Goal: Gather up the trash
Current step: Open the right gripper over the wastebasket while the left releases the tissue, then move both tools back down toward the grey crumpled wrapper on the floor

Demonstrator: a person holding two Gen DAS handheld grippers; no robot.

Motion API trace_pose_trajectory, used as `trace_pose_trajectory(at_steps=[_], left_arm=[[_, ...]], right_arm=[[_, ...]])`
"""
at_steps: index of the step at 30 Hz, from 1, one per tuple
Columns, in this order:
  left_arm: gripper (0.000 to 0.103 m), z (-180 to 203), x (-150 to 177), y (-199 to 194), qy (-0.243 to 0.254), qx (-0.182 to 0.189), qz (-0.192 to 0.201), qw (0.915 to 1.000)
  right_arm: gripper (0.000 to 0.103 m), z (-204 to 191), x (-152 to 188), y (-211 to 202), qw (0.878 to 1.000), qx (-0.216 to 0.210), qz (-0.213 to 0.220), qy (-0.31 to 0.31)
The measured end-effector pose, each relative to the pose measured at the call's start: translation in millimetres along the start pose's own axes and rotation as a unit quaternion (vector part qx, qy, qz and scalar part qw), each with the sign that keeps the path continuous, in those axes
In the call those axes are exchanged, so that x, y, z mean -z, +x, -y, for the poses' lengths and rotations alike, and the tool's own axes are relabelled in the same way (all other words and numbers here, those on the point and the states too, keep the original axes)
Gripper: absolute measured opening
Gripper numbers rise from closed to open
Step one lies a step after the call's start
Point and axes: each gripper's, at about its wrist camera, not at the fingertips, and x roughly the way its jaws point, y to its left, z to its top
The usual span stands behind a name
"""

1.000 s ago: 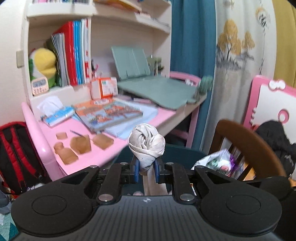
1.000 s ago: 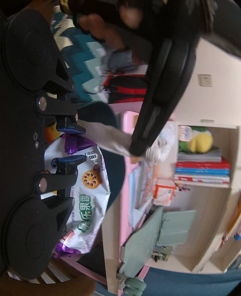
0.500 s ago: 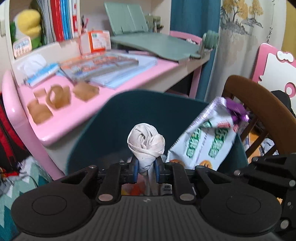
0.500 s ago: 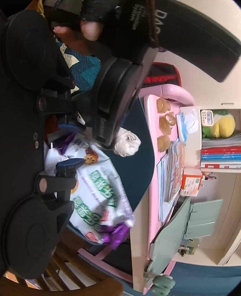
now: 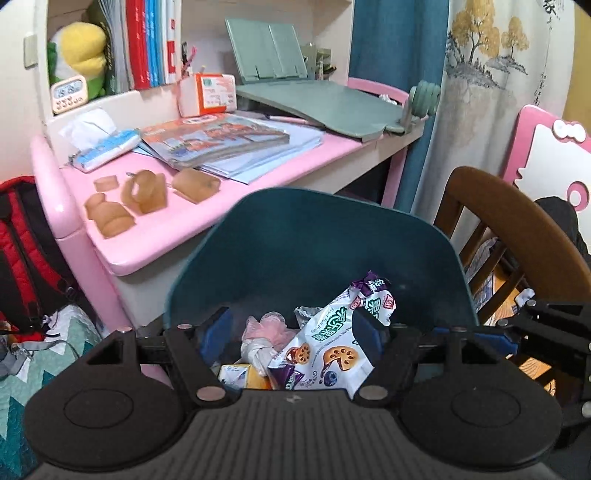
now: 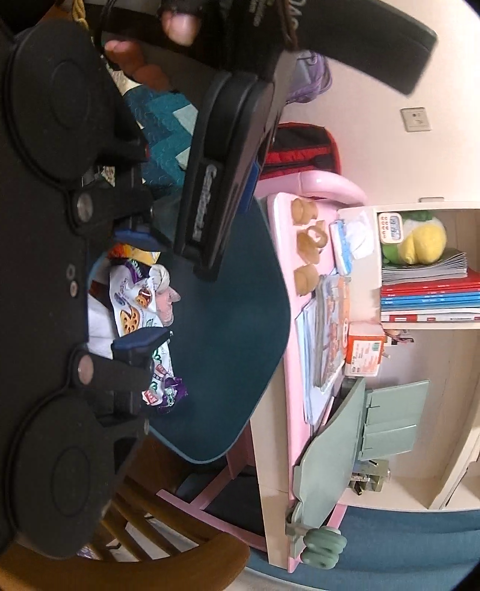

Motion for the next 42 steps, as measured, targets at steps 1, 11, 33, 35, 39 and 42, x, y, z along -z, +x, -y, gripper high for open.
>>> trace_pose_trajectory(at_steps=[1,11,33,35,39,42], left_arm=[[0.075,-1.5,0.8,-6.0,-0.003,-0.001,0.003,1.0],[0.083,-16.7,15.3,-81.7,-0.021,-0.007,0.035,0.9992],[0.101,-157.4,131.2,-171.8,-0.104,-0.034,0.025,0.9936],[0.101,-178.7,149.3,-167.0,-0.114,-0.044,0.016,0.9923],[0.102,-223.3,193.6,-147.6,-0.14,-0.066,0.0,0.988],[0.102,-255.3,229.3,-123.3,-0.171,-0.075,-0.027,0.982]], right_arm=[[0.046,-2.1,0.1,-5.1,1.0,0.0,0.003,0.0],[0.049,-38.4,-3.6,-49.9,0.999,-0.012,0.035,-0.014],[0.051,-184.8,17.4,12.4,0.993,-0.111,-0.021,-0.044],[0.051,-197.7,26.7,35.9,0.991,-0.121,-0.038,-0.042],[0.051,-218.6,51.8,86.0,0.988,-0.132,-0.074,-0.027],[0.051,-230.7,71.7,129.0,0.985,-0.137,-0.104,-0.013]])
